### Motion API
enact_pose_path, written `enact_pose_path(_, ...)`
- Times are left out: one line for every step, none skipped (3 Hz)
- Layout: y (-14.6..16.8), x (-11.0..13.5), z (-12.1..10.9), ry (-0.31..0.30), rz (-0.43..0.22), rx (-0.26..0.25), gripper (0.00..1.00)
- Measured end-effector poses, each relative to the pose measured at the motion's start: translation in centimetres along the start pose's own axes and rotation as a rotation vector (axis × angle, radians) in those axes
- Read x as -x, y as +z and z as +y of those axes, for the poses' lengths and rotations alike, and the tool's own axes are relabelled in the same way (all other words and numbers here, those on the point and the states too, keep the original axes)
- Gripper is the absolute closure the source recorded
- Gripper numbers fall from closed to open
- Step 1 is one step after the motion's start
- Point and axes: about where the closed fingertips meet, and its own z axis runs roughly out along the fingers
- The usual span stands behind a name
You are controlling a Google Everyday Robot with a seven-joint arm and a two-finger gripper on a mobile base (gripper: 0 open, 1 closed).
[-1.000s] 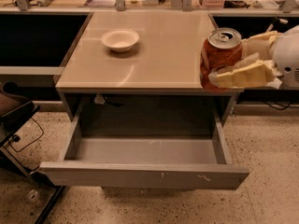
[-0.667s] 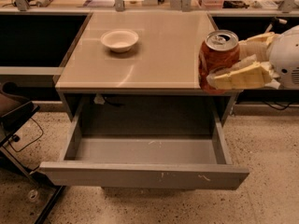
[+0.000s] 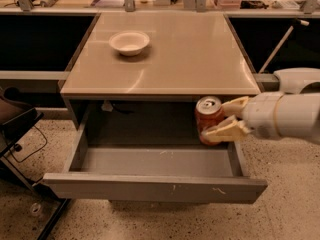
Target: Place coke can into top drawer
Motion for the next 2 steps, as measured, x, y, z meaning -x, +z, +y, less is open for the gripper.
enact_pose_path(4.1, -5.1, 0.4, 0.006, 0.064, -0.011, 1.0)
enact_pose_path(5.2, -6.2, 0.3, -0.001, 0.079, -0.025, 1.0)
